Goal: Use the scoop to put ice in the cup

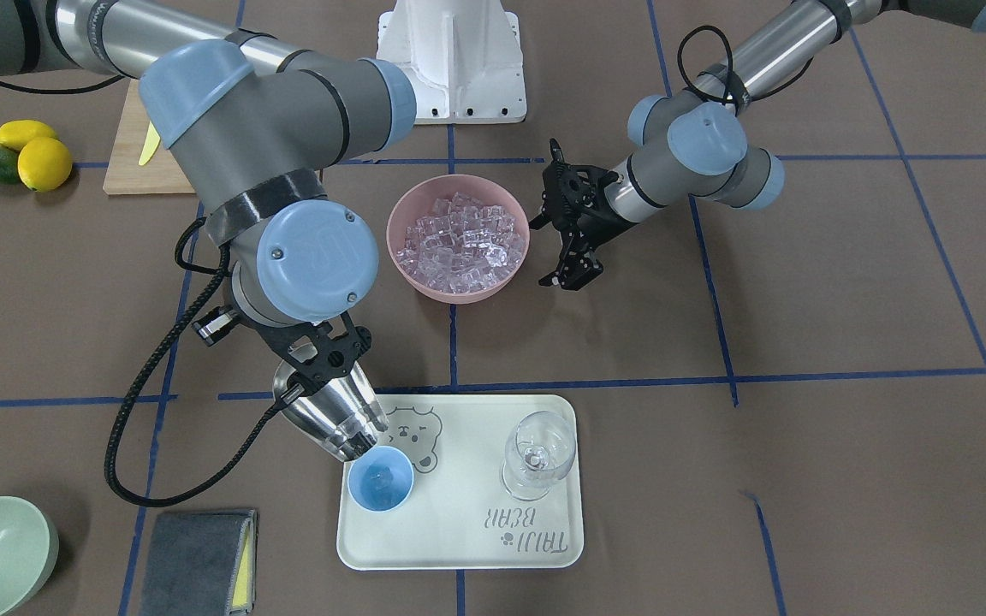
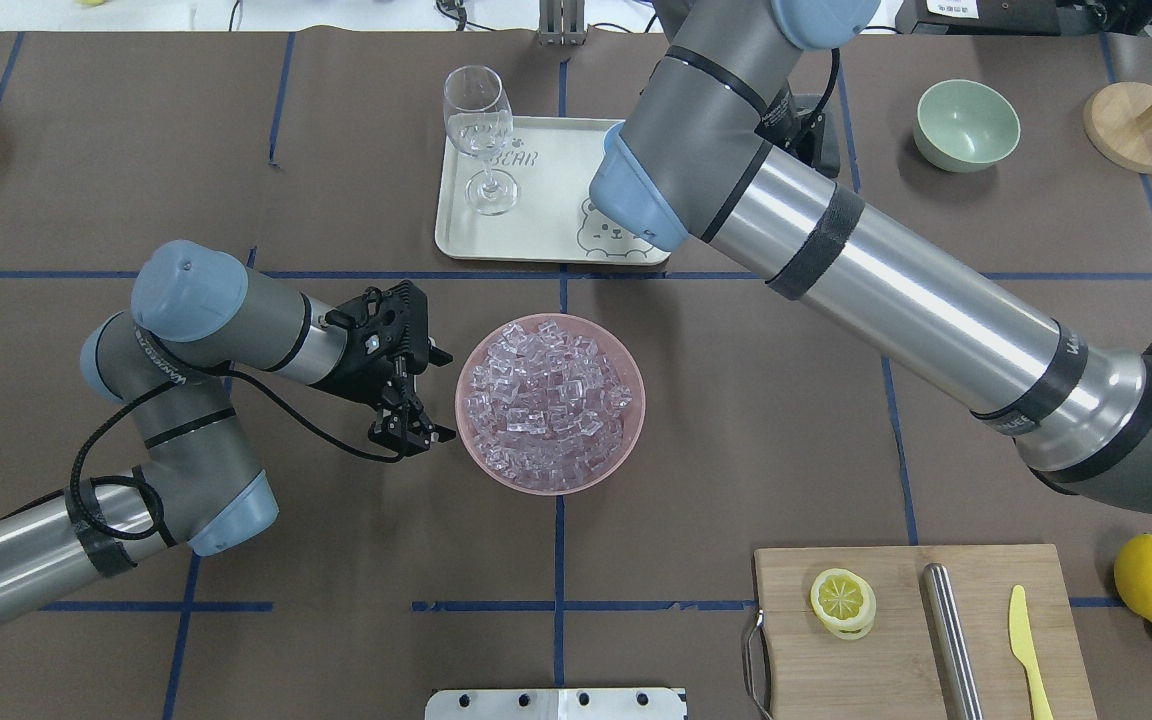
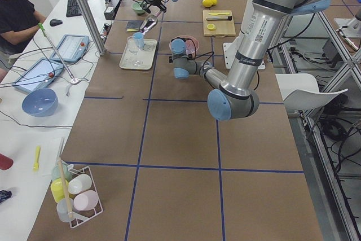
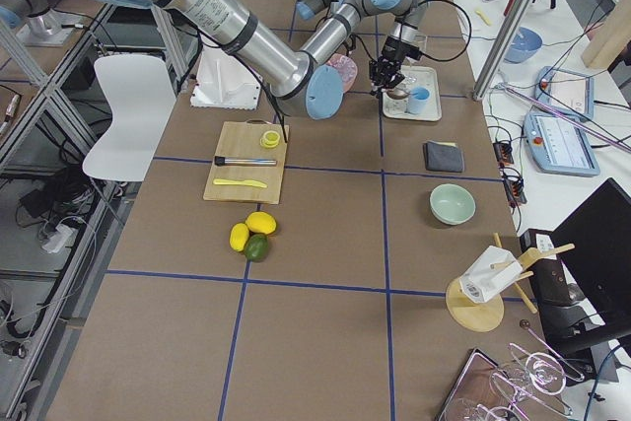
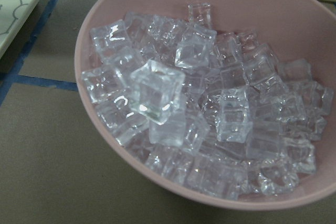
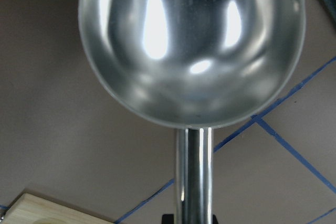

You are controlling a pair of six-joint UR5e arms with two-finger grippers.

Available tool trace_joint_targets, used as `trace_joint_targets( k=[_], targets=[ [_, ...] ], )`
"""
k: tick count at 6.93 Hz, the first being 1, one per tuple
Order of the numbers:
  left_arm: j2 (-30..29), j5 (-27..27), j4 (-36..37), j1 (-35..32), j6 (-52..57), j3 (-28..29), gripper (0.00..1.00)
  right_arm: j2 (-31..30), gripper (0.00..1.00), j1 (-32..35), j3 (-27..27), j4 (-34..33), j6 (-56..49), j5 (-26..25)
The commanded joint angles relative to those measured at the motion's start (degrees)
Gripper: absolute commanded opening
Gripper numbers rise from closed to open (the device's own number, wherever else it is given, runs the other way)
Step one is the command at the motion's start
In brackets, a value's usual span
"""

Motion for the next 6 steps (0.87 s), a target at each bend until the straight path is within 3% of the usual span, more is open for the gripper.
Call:
trace_joint_targets(
  k=[1, 4, 6],
  targets=[
    [-0.03, 0.15, 0.0, 0.12, 0.0, 0.07, 1.0, 1.42, 0.0, -0.37, -2.17, -0.36, -0.94, -1.81],
    [-0.03, 0.16, 0.0, 0.12, -0.08, 0.07, 1.0, 4.05, 0.0, -0.37, -4.72, -2.82, -3.22, -3.57],
    [-0.03, 0.16, 0.0, 0.12, -0.17, -0.02, 1.0, 4.23, 0.0, -0.11, -3.94, -2.73, -2.53, -2.1]
  ],
)
